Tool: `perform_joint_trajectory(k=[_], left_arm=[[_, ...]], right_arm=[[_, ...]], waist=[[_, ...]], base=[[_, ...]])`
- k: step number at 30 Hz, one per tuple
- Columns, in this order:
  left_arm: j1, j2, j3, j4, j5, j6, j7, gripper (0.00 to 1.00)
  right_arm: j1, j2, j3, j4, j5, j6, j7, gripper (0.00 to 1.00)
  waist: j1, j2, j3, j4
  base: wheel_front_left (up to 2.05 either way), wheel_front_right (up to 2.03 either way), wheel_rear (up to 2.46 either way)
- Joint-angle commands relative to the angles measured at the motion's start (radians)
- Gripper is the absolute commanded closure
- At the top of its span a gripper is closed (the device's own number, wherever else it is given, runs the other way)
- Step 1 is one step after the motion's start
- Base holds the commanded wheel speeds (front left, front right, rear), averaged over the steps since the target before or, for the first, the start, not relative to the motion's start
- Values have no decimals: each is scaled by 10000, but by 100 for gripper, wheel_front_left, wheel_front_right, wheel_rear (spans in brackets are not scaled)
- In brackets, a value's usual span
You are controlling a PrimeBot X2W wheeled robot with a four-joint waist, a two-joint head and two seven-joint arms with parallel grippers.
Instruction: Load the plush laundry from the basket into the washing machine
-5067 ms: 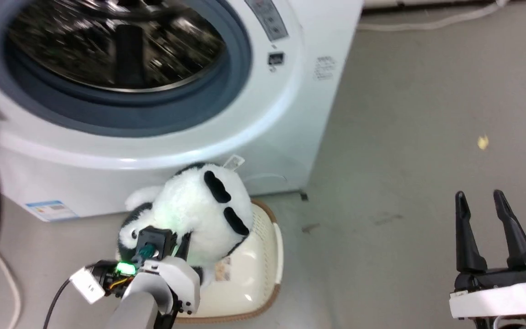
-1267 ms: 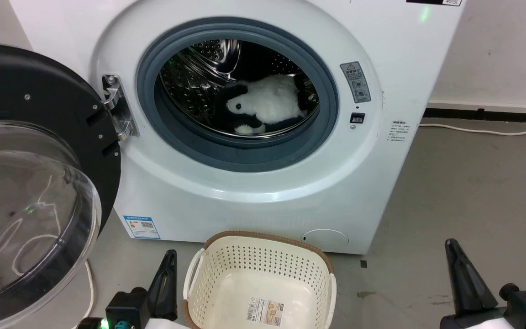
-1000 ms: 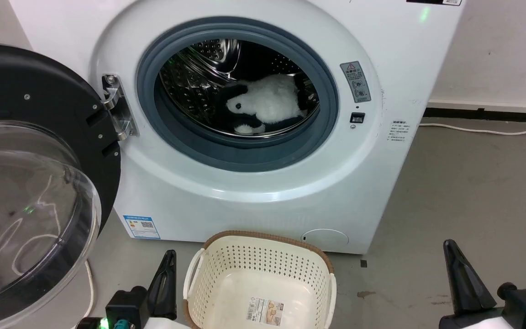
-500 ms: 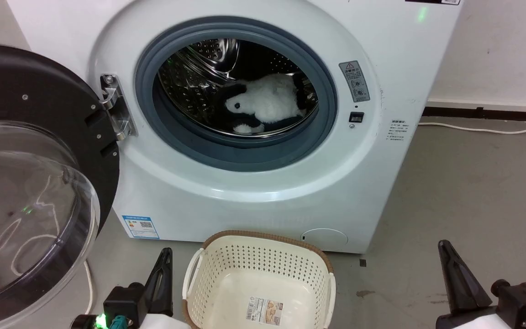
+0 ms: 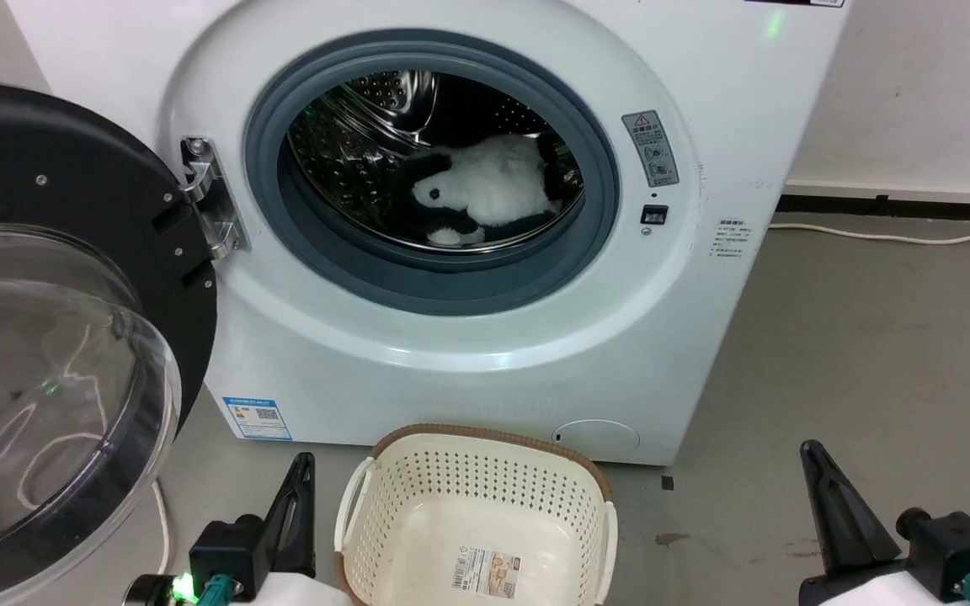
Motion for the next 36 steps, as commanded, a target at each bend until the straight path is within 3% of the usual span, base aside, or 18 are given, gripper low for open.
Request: perform_joint_trajectory(k=[1, 36], left_arm=[[-122, -5, 63, -83, 76, 10, 56, 100], [-233, -15, 366, -492, 520, 18, 751, 100]], right_arm=[[-170, 13, 34, -42, -66, -3, 56, 100], [-436, 23, 196, -83, -325, -6, 754, 100]], waist=[[0, 0, 2, -5], [0, 0, 40, -111]], base=[[0, 0, 0], [0, 0, 0]])
